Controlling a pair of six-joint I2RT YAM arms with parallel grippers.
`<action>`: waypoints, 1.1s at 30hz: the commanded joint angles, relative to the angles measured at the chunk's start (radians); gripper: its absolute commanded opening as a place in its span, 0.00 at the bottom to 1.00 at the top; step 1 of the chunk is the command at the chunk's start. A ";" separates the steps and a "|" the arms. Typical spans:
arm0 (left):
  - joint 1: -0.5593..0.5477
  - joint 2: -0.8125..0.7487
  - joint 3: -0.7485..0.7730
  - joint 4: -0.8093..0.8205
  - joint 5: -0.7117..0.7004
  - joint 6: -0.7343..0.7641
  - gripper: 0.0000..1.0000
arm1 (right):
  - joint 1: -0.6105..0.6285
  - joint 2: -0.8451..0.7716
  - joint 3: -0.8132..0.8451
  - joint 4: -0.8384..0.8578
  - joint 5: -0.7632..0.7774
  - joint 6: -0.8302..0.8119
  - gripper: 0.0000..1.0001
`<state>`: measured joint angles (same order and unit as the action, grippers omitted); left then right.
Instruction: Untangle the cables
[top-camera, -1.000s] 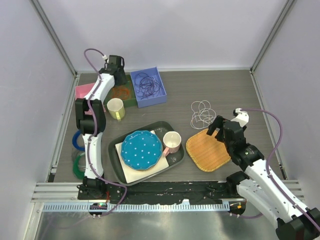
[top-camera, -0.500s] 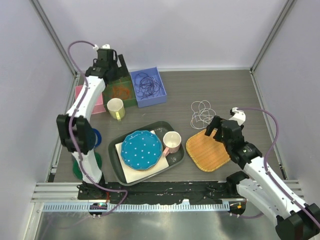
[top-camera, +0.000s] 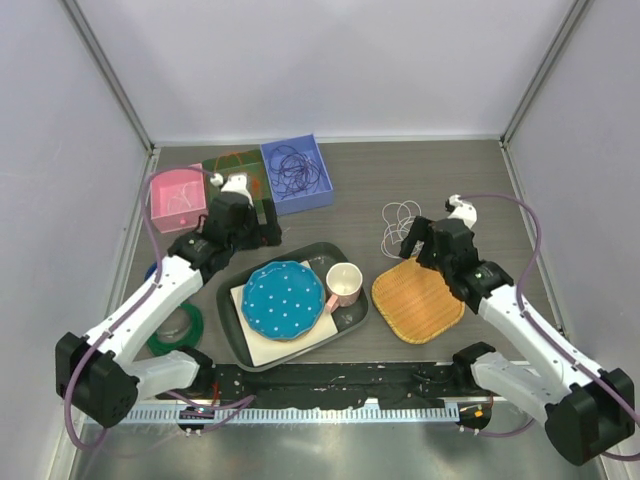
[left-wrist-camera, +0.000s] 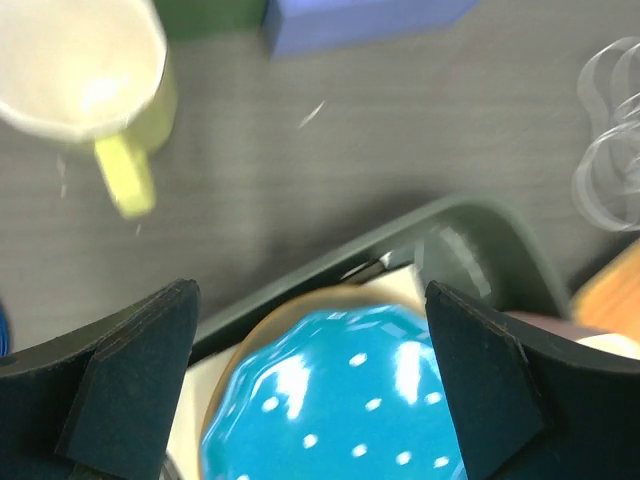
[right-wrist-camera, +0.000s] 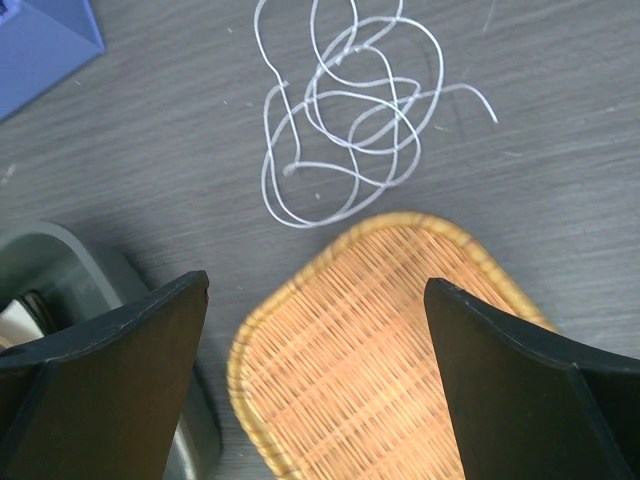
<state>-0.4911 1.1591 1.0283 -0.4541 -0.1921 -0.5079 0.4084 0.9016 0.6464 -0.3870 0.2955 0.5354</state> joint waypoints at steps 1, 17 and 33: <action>-0.001 -0.094 -0.123 0.064 -0.040 -0.058 1.00 | 0.003 0.104 0.117 0.062 0.040 0.048 0.94; -0.001 -0.229 -0.191 0.100 0.006 -0.032 1.00 | 0.001 0.603 0.341 0.020 -0.108 -0.779 0.87; -0.001 -0.291 -0.246 0.172 0.034 -0.024 1.00 | 0.021 0.631 0.576 -0.024 -0.048 -0.682 0.01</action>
<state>-0.4908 0.8749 0.7952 -0.3534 -0.1829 -0.5423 0.4126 1.6943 1.1492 -0.4721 0.2832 -0.2573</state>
